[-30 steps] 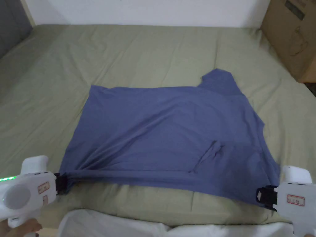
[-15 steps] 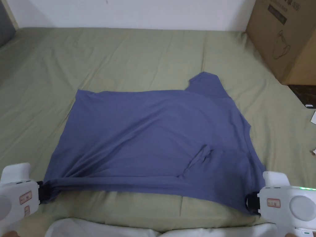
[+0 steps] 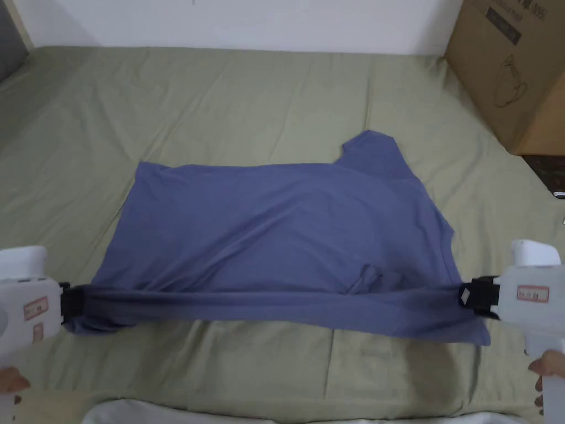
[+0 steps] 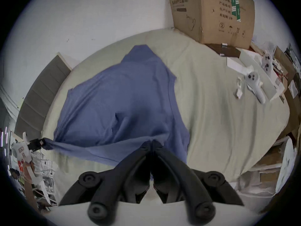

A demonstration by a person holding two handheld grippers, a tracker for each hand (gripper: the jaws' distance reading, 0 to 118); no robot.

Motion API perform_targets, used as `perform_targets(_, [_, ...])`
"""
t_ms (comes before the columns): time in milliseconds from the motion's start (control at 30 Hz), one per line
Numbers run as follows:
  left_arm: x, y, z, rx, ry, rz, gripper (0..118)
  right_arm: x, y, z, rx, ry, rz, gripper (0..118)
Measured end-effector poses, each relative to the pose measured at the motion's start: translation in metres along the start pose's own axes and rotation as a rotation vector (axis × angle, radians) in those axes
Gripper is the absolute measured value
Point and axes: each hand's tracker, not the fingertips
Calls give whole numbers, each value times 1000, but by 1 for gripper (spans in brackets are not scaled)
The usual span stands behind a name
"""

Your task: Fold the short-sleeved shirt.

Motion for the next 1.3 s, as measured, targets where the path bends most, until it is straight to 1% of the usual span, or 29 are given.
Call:
perform_targets(100, [10, 29, -21, -13, 10, -54, 4, -4, 32, -21, 3, -16, 10, 0])
perform_targets(167, [18, 44, -45, -37, 49, -118, 4, -5, 48, -41, -32, -29, -12, 0])
perform_targets(267, [26, 55, -78, -91, 68, -138, 4, -12, 56, -71, -64, -55, 5, 0])
perform_targets(300, [27, 55, -86, -113, 67, -131, 9, -13, 56, -78, -76, -60, 13, 0])
perform_targets(333, [27, 54, -89, -124, 68, -123, 34, -15, 54, -82, -85, -70, 13, 0])
perform_targets(367, [27, 53, -89, -118, 72, -118, 62, -17, 53, -84, -90, -76, 30, 4])
perform_targets(400, [28, 50, -88, -118, 77, -115, 92, -18, 51, -84, -90, -96, 50, 19])
perform_targets(433, [28, 49, -86, -118, 91, -108, 115, -20, 50, -84, -79, -119, 59, 53])
perform_targets(467, [27, 47, -83, -107, 94, -102, 116, -19, 48, -82, -78, -132, 69, 76])
perform_targets(500, [25, 45, -75, -81, 82, -96, 114, -19, 47, -79, -75, -135, 68, 82])
perform_targets(600, [20, 40, -54, -71, 70, -72, 113, -19, 46, -59, -23, -117, 66, 82])
perform_targets(633, [19, 37, -46, -63, 63, -64, 108, -21, 46, -51, -1, -111, 72, 81])
perform_targets(700, [14, 29, -25, -29, 15, -35, 96, -28, 42, -35, 47, -87, 107, 79])
perform_targets(733, [12, 22, -15, -25, 8, -20, 96, -31, 40, -27, 60, -80, 131, 79])
perform_targets(767, [11, 14, -7, -13, -2, 5, 71, -34, 35, -21, 73, -81, 134, 72])
perform_targets(800, [9, 3, -2, -9, -2, 20, 39, -36, 30, -17, 83, -82, 126, 58])
perform_targets(833, [8, -7, 1, -13, -3, 29, 2, -36, 25, -17, 96, -84, 105, 26])
perform_targets(867, [6, -20, 4, -15, -16, 55, 2, -34, 18, -19, 94, -91, 53, 0])
perform_targets(900, [3, -30, 5, -38, -42, 72, 1, -33, 13, -21, 73, -68, 33, 0])
perform_targets(933, [0, -37, 2, -55, -49, 83, 0, -32, 7, -24, 43, -42, 31, 0])
perform_targets(1067, [-9, -51, -6, -42, 7, 76, 1, -35, -19, -35, -1, -60, 56, 0])
perform_targets(1100, [-11, -50, -9, -31, 18, 81, 5, -34, -23, -36, -9, -54, 51, 0])
perform_targets(1133, [-14, -48, -11, -27, 19, 94, 22, -31, -26, -39, -30, -31, 30, 0])
perform_targets(1167, [-17, -45, -14, -23, 12, 116, 43, -29, -29, -40, -39, -9, -6, 0])
perform_targets(1233, [-20, -37, -23, -34, -30, 159, 93, -23, -34, -40, -55, 23, -70, 0])
perform_targets(1267, [-20, -34, -28, -33, -38, 161, 102, -19, -34, -40, -56, 31, -103, 0])
perform_targets(1300, [-19, -31, -33, -31, -38, 157, 102, -16, -35, -40, -53, 28, -109, 0])
